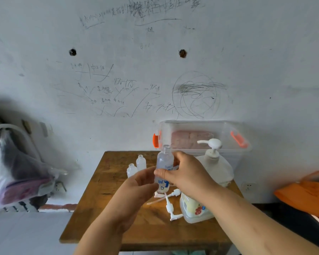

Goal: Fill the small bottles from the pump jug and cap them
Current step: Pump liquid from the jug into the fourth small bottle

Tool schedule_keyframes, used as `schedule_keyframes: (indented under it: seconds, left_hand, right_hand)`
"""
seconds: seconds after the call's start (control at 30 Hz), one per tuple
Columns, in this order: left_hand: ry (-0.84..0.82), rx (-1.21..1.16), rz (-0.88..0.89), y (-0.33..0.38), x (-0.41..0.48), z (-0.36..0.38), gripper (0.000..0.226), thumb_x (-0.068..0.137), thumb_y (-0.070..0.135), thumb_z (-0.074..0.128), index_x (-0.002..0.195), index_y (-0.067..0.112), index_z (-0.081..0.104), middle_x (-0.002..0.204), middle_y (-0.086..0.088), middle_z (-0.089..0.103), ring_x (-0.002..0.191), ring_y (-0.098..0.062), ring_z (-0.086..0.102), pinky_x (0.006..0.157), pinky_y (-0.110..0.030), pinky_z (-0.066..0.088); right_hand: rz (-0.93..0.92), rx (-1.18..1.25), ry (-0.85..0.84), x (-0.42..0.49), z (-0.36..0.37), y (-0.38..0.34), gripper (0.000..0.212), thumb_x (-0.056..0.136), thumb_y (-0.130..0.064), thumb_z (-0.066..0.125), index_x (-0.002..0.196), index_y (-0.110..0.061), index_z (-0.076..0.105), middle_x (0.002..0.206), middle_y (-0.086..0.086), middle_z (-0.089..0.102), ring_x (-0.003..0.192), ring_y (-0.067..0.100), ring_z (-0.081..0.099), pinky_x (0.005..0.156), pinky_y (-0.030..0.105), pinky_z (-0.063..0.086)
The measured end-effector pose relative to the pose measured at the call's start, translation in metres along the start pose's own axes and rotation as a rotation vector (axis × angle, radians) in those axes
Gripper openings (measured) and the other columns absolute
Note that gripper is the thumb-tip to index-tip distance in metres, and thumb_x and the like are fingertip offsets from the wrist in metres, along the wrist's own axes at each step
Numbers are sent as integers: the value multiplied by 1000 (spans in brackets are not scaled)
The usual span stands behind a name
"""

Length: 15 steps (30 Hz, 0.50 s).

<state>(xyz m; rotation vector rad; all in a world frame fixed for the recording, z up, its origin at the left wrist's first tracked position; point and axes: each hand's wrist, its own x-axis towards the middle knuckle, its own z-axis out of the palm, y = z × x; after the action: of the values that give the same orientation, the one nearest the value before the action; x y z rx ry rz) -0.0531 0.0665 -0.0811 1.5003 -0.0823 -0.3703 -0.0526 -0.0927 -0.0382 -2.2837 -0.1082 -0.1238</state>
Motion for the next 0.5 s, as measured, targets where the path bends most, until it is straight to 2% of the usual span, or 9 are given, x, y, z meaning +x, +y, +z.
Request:
schedule_keyframes:
  seconds: [0.07, 0.17, 0.3, 0.37, 0.43, 0.5]
  left_hand:
    - [42, 285, 51, -5, -1, 3, 40, 88, 12, 68, 122, 30, 58, 108, 13, 72, 101, -6, 68, 89, -24, 55]
    - [148, 383, 137, -18, 0, 8, 37, 84, 27, 74, 117, 33, 58, 100, 19, 72, 92, 4, 67, 74, -12, 53]
    - [199, 350, 118, -36, 4, 6, 32, 85, 28, 72, 112, 35, 57, 99, 18, 72, 89, 5, 67, 69, -11, 52]
    - [251, 353, 80, -47, 7, 3, 34, 84, 22, 73, 112, 32, 56, 104, 12, 71, 88, -1, 69, 69, -15, 54]
    - [285, 368, 33, -57, 9, 0, 39, 84, 21, 73, 119, 25, 54, 110, 9, 68, 94, -7, 67, 72, -18, 55]
    - [295, 391, -8, -65, 12, -1, 46, 84, 21, 73, 126, 21, 52, 116, 7, 65, 100, -10, 64, 74, -19, 54]
  right_hand:
    - [26, -5, -12, -1, 13, 3, 49, 77, -52, 69, 118, -32, 52, 103, -18, 57, 88, 3, 56, 73, 11, 46]
    - [34, 0, -45, -1, 28, 8, 55, 77, -50, 71, 123, -30, 50, 116, -12, 61, 97, 4, 56, 77, 12, 45]
    - [41, -33, -45, -6, 34, 16, 68, 77, -52, 70, 134, -28, 40, 130, -12, 54, 112, 9, 58, 86, 21, 52]
    - [46, -58, 5, -10, 36, 26, 63, 83, -51, 63, 137, -30, 38, 136, -11, 50, 112, 9, 59, 90, 24, 53]
    - [71, -115, -15, -16, 40, 38, 52, 90, -48, 55, 137, -30, 39, 140, -10, 48, 119, 9, 55, 92, 20, 46]
    - [100, -165, -38, -22, 44, 52, 48, 93, -46, 52, 136, -29, 40, 140, -9, 47, 123, 10, 51, 95, 22, 44]
